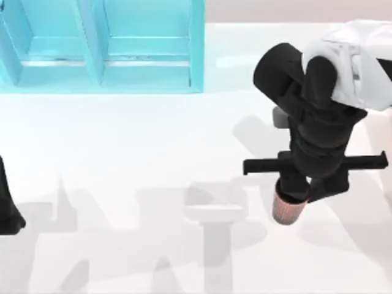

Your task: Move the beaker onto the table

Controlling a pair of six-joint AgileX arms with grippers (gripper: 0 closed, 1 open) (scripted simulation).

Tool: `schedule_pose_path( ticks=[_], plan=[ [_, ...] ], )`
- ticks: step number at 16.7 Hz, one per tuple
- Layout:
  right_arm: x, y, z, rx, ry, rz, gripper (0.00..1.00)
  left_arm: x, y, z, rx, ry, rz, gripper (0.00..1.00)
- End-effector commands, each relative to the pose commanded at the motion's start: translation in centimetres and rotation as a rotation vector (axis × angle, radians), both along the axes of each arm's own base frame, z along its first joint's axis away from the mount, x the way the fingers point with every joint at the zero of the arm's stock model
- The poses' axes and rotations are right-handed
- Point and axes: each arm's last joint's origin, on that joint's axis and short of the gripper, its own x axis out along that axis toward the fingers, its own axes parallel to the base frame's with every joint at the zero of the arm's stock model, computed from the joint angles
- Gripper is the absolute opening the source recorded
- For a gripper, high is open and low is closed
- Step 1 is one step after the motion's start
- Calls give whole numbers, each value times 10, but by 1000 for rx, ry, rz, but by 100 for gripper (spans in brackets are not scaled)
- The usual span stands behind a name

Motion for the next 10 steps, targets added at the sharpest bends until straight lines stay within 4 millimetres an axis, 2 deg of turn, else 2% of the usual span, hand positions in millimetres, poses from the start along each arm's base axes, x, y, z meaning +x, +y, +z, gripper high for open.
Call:
schedule_pose_path(
  ticks=[10],
  plan=[
    [0,0,0,0,0,0,75,0,0,0,0,0,0,100]
  ],
)
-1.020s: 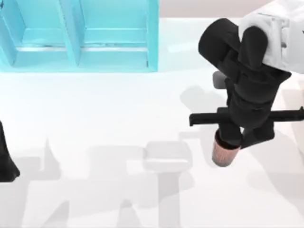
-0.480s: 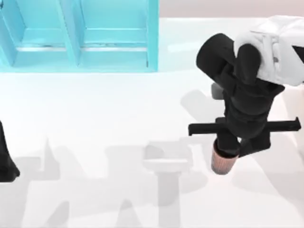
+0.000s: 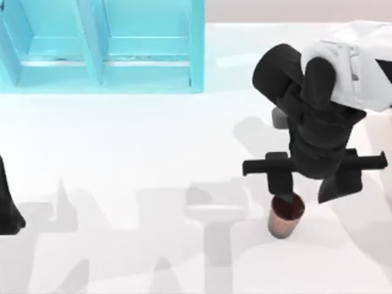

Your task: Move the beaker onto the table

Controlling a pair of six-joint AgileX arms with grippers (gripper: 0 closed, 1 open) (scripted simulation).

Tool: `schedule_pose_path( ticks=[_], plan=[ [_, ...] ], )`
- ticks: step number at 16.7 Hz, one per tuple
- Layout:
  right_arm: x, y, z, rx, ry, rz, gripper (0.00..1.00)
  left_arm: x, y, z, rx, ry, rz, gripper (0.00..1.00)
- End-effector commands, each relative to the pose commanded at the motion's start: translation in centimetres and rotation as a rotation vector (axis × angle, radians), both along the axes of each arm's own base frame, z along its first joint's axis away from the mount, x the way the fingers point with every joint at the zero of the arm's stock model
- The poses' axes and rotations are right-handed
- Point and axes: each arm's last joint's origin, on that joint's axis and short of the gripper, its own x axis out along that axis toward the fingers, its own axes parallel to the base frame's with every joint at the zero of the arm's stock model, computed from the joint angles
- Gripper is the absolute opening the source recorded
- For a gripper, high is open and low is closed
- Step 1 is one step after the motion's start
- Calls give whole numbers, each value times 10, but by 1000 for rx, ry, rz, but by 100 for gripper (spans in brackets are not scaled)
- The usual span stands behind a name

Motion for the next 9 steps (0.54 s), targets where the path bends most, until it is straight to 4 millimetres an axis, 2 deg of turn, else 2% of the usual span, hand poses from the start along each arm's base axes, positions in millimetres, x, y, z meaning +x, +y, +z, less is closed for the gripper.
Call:
schedule_pose_path(
  ticks=[3,9],
  plan=[
    [0,0,0,0,0,0,98,0,0,0,0,0,0,100],
    [0,0,0,0,0,0,100,0,0,0,0,0,0,100]
  ],
)
